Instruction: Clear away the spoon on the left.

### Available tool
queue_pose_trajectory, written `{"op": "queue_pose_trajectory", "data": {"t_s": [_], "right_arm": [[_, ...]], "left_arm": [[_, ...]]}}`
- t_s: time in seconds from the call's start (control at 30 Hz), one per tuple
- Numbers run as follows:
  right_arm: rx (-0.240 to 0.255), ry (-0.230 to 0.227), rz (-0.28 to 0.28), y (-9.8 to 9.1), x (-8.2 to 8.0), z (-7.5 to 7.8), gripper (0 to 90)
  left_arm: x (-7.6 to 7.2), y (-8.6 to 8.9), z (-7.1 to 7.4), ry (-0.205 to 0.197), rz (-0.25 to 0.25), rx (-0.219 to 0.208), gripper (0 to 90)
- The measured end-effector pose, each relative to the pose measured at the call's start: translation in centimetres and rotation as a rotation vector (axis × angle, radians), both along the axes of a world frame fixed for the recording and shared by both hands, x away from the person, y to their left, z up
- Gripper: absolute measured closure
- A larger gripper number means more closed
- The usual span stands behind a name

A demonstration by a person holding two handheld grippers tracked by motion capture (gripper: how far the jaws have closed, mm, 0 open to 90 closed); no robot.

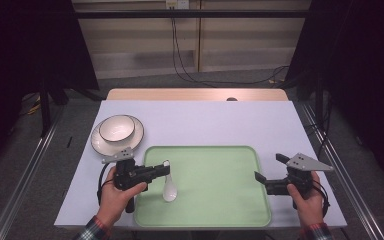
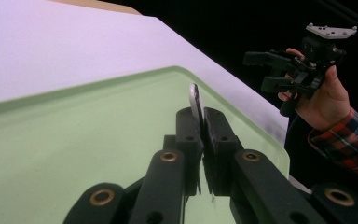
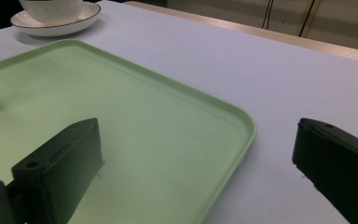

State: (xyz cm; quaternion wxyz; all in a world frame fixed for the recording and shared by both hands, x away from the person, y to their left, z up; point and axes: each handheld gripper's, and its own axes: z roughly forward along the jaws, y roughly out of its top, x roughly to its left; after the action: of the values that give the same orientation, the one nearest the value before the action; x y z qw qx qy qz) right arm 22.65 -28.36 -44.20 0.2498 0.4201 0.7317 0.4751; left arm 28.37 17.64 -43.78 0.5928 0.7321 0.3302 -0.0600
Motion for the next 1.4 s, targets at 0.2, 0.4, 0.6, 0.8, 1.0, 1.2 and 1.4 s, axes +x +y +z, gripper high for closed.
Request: {"op": "queue_pose_trajectory", "data": {"t_s": [0.2, 0.4, 0.6, 0.8, 1.0, 1.2, 1.4], "right_arm": [[0.001, -0.001, 0.0, 0.0, 0.0, 0.0, 1.1], [0.001, -0.002, 0.001, -0.1, 0.0, 0.0, 1.1], [0.003, 0.001, 0.002, -0.1, 0.0, 0.0, 1.1], [0.003, 0.002, 0.004, -0.1, 0.0, 0.0, 1.1], [0.003, 0.004, 0.005, -0.1, 0.0, 0.0, 1.1], [0.004, 0.004, 0.007, -0.1, 0.1, 0.0, 1.1], [0.002, 0.004, 0.005, -0.1, 0.1, 0.0, 1.1]], "left_arm": [[0.3, 0.2, -0.2, -0.007, 0.014, -0.002, 85.2], [0.8, 0.4, -0.6, -0.015, 0.026, 0.012, 83.6], [1.5, 0.5, -0.9, -0.029, 0.038, 0.041, 81.4], [1.8, 0.4, -1.3, -0.046, 0.039, 0.072, 79.2], [2.1, 0.4, -1.6, -0.059, 0.042, 0.089, 77.7], [2.4, 0.4, -1.9, -0.064, 0.05, 0.104, 75.8], [2.7, 0.3, -2.2, -0.065, 0.057, 0.12, 74.2]]}}
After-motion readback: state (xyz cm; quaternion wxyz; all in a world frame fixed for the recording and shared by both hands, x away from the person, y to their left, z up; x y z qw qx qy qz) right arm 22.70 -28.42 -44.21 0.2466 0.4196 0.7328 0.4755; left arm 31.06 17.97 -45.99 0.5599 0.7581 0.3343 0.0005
